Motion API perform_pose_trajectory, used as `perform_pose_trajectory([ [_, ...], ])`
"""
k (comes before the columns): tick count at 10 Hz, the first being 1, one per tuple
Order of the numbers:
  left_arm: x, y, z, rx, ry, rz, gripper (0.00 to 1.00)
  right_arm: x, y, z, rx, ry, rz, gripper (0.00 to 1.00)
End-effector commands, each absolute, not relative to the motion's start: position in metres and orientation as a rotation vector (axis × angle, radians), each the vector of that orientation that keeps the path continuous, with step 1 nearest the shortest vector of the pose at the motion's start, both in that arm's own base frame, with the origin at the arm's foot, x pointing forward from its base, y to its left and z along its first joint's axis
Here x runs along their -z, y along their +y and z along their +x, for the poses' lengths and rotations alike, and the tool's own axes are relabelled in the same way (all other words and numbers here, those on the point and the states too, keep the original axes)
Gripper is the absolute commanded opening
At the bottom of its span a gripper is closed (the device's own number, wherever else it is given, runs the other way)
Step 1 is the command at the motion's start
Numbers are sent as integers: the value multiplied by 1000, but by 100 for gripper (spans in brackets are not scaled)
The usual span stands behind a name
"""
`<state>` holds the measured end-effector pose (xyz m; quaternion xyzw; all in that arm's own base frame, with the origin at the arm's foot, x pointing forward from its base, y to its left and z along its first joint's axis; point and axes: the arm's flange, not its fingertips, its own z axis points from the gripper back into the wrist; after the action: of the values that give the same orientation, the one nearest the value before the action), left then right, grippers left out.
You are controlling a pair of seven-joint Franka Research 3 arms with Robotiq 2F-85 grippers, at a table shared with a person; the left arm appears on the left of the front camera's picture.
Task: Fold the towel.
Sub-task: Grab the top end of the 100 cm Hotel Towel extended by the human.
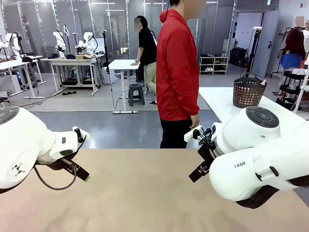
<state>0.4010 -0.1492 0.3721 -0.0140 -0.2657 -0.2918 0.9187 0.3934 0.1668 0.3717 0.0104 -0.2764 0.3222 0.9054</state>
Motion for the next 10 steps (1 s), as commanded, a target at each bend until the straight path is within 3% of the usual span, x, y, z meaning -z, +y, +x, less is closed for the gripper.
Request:
perform_pose_trajectory([
  [1, -372, -149, 401, 600, -546, -29, 100, -372, 167, 393, -665, -571, 22, 100],
  [10, -372, -149, 401, 600, -546, -29, 100, -372, 167, 393, -665, -571, 22, 100],
])
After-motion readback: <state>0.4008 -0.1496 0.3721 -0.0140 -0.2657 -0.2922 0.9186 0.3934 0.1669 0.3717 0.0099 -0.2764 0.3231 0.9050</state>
